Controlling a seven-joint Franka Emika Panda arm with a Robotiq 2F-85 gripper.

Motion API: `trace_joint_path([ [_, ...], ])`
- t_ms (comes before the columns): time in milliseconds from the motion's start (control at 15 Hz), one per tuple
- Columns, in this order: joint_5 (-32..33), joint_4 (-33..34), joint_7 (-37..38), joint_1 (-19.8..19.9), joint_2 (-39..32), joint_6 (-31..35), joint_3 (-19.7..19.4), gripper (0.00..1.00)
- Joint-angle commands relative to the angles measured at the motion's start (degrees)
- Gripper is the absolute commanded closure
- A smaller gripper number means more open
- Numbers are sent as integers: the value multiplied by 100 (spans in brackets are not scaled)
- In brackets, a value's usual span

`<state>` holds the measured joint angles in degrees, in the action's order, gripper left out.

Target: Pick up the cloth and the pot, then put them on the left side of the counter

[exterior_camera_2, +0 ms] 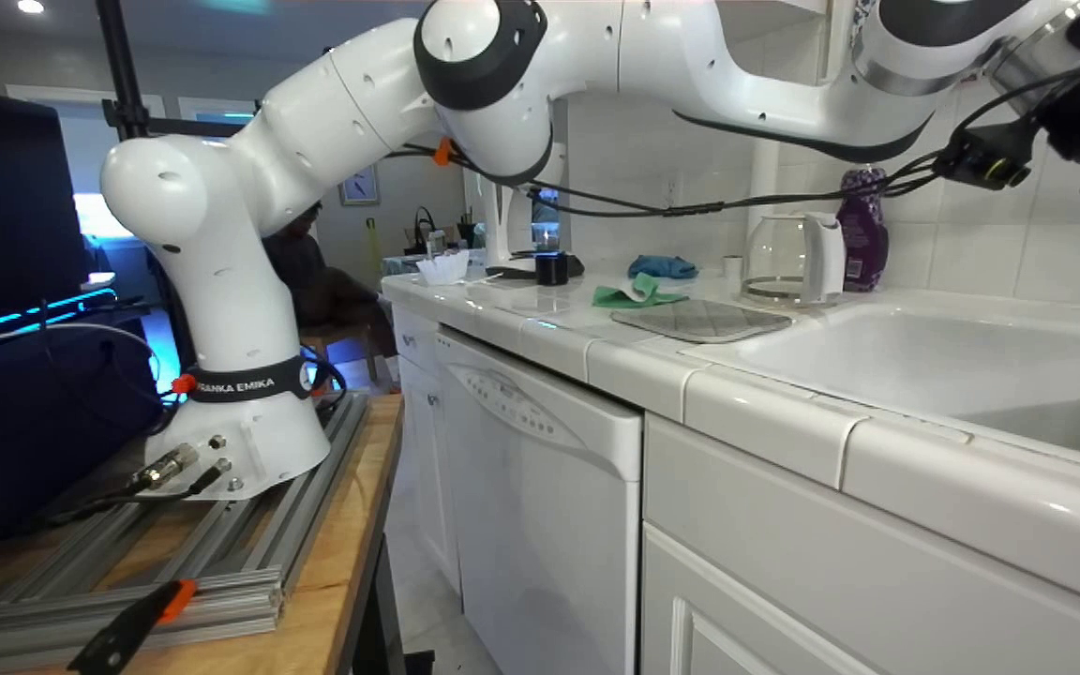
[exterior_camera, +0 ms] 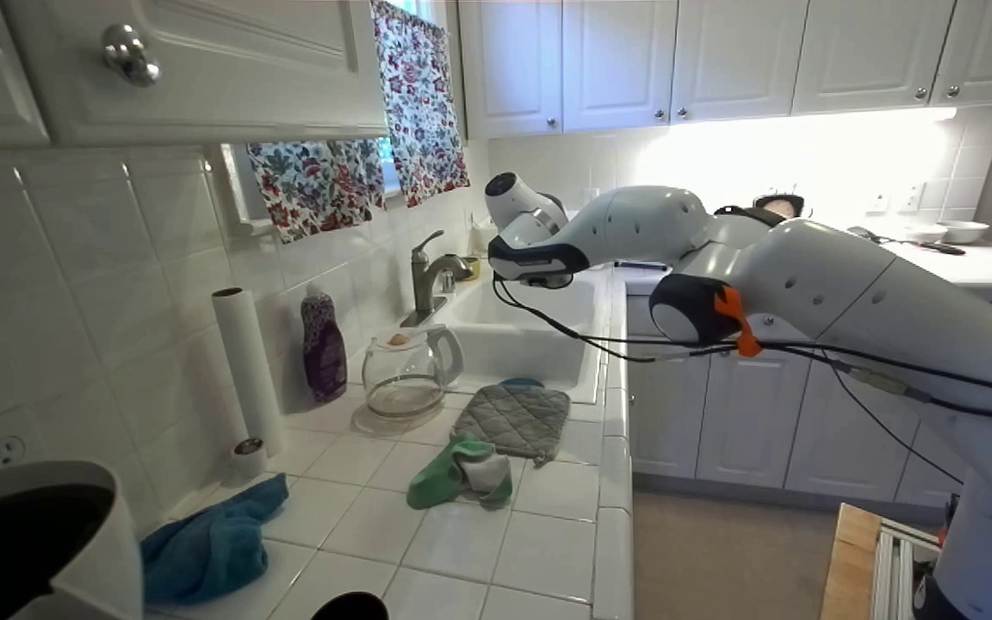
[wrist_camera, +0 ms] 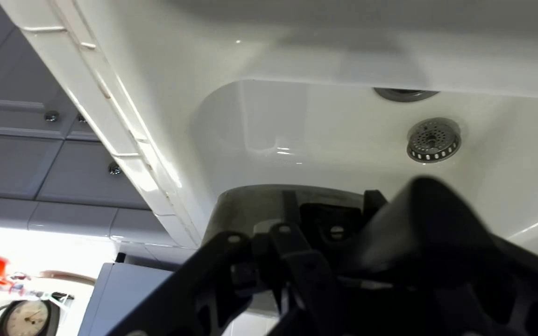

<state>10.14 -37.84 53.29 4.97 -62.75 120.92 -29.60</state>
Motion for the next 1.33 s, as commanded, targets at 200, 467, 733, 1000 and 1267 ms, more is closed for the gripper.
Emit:
trace_joint_path([
  [200,284,-1577,1926,-1291,519,360,-693,86],
  [467,300,-2601,3138,-1999,763,449,-1269,86],
  [733,811,-3616,3920,-2264,1208,668,-1334,86],
  [1000,895,-3194,3827,-1922,1027,450,-1023,61],
  [1267,1048,-3326,3791,-1996,1122,483,-876,86],
])
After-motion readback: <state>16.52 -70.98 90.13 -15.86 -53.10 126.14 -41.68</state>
